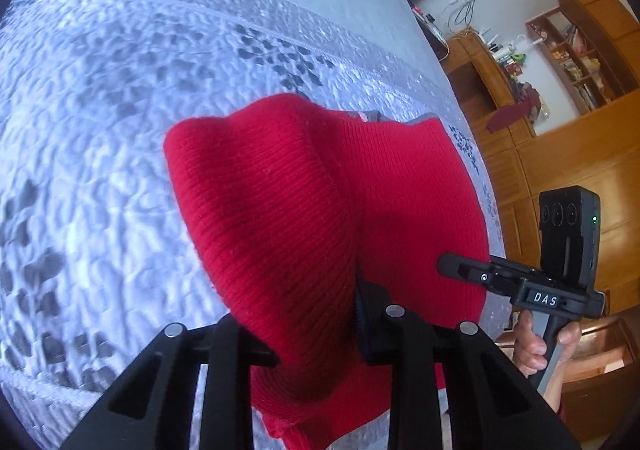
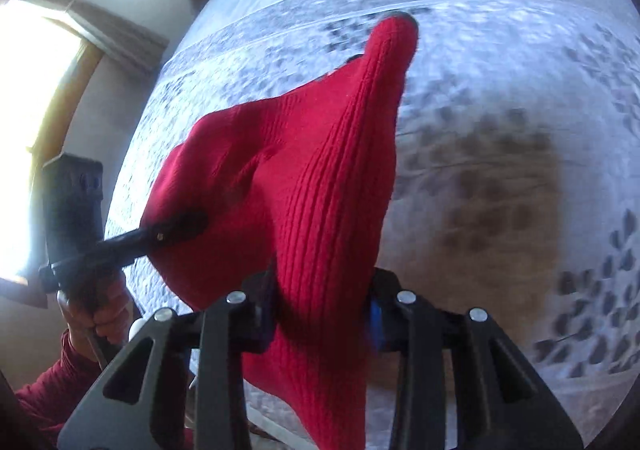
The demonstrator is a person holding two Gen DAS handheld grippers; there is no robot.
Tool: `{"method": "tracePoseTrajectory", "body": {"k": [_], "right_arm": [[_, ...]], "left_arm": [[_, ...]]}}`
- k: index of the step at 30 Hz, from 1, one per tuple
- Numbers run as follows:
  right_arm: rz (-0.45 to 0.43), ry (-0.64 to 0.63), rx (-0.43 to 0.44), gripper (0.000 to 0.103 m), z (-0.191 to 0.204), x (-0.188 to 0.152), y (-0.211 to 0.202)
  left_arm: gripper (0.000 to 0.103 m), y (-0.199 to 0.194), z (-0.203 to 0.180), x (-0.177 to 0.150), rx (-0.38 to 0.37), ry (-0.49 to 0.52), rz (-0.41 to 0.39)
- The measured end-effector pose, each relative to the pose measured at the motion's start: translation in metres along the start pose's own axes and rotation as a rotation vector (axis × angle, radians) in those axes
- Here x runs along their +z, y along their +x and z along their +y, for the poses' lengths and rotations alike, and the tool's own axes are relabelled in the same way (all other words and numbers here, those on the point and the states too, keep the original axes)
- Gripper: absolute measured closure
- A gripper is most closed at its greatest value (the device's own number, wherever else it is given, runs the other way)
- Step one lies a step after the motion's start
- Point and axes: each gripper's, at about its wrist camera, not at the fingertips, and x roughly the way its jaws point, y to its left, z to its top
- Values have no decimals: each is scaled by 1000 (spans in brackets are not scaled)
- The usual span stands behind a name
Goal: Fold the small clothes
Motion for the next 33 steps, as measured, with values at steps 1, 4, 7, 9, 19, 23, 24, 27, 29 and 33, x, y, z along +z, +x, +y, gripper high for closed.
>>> {"method": "tracePoseTrajectory", "body": {"k": [1,4,7,9,19,23,24,27,29,33], "right_arm": [[-1,13,-8,70,-12,1,-2],[9,63,-29,70,-51,2,5],[41,123,-43,68,-83,-1,30],[47,148,-35,65,-100,-5,43],[-52,133,-23,45,-106,-37,11],[-62,140,-13,44,-106,-71,-9],[-61,141,-11,43,-104,-78,-10],[-41,143,18,43,-102,-106,-12],[-22,146,15,43,-100,-121,-8],[14,190,69,58,-103,-138,10]], "left_arm": [[77,12,-5,4,8,-1,10],[78,51,-12,10,46,12,49],[79,84,-11,10,120,33,70],[77,100,-3,7,140,25,82],[50,83,-4,-13,190,9,59],[40,69,-13,-37,165,-15,47],[35,65,-18,-46,163,-9,41],[29,57,-31,-66,162,22,15],[28,59,-36,-76,158,25,24],[27,72,-38,-89,164,-4,65]]}}
